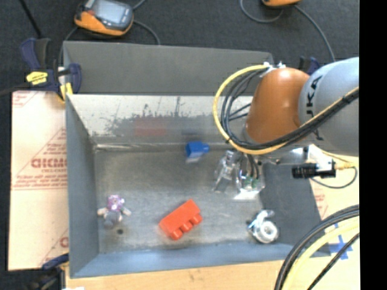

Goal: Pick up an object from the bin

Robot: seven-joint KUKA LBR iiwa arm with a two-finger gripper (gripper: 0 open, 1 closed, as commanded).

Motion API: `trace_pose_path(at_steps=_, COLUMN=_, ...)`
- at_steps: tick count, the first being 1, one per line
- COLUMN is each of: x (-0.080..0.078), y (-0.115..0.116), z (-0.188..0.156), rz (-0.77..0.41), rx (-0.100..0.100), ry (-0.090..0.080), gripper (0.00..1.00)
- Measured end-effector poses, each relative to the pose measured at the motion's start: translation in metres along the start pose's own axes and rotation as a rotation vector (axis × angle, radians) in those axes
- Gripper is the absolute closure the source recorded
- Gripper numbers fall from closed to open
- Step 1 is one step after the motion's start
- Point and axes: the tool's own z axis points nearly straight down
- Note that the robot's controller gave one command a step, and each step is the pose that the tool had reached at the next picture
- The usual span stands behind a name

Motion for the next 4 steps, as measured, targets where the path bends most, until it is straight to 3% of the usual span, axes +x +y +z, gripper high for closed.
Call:
trace_pose_path(at_steps=1, x=0.043, y=0.004, z=-0.001, rz=0.102, rx=0.000, ry=0.001, gripper=1.00)
trace_pose_path(at_steps=2, x=0.058, y=-0.021, z=-0.013, rz=-0.159, rx=0.002, ry=0.001, gripper=1.00)
trace_pose_path(at_steps=3, x=0.062, y=0.023, z=-0.019, rz=-0.380, rx=-0.001, ry=-0.005, gripper=1.00)
trace_pose_path(at_steps=4, x=0.062, y=0.022, z=-0.019, rz=-0.377, rx=-0.001, ry=-0.004, gripper=0.00)
